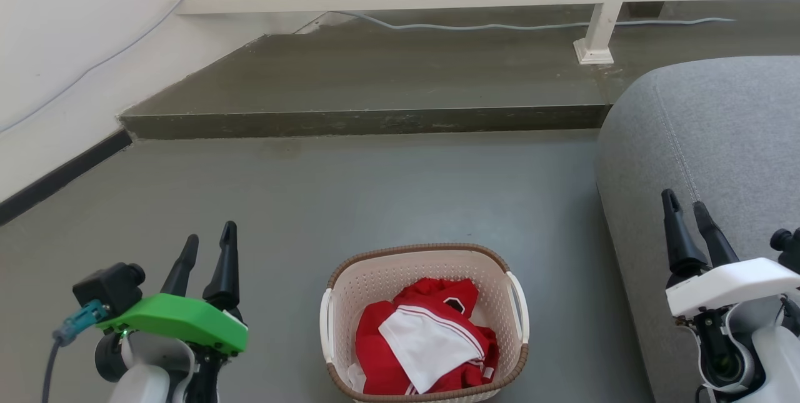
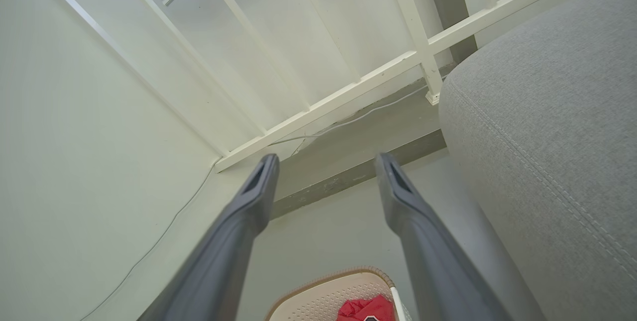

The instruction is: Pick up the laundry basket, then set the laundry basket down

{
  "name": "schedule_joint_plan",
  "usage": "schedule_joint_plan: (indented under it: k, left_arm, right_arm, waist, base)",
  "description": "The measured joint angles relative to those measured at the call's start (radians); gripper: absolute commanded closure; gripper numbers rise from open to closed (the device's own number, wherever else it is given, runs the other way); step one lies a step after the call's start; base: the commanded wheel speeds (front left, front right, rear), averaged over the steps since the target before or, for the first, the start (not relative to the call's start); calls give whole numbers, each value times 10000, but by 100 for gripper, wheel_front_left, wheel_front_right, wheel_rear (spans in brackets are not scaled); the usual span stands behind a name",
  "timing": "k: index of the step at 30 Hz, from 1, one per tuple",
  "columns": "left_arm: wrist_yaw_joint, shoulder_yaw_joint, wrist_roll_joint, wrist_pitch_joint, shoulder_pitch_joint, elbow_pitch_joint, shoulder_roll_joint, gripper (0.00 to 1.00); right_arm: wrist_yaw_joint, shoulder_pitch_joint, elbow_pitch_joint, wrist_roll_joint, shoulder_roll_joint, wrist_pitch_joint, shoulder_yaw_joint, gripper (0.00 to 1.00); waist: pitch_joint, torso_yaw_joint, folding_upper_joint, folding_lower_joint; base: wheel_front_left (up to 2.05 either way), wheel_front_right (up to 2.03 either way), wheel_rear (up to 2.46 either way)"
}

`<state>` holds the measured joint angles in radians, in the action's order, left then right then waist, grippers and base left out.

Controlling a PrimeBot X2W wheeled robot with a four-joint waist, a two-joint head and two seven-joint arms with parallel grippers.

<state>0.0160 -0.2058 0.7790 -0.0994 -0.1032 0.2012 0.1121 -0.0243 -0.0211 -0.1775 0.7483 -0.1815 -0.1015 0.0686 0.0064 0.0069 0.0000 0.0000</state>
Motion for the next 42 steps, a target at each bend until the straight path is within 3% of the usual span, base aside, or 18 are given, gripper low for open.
schedule_joint_plan:
  k: [25, 42]
  left_arm:
    - [-765, -1087, -3597, -953, 17, 414, -6, 0]
    - [-1145, -1260, -5551, -1496, 17, 399, -38, 0]
  right_arm:
    - [545, 230, -349, -3689, -40, -901, 1034, 0]
    - [807, 292, -447, -5666, -36, -1475, 1315, 0]
  waist:
    - [-8, -26, 0, 0]
    - [-5, 7, 0, 0]
  base:
    - [0, 0, 0]
    - [0, 0, 0]
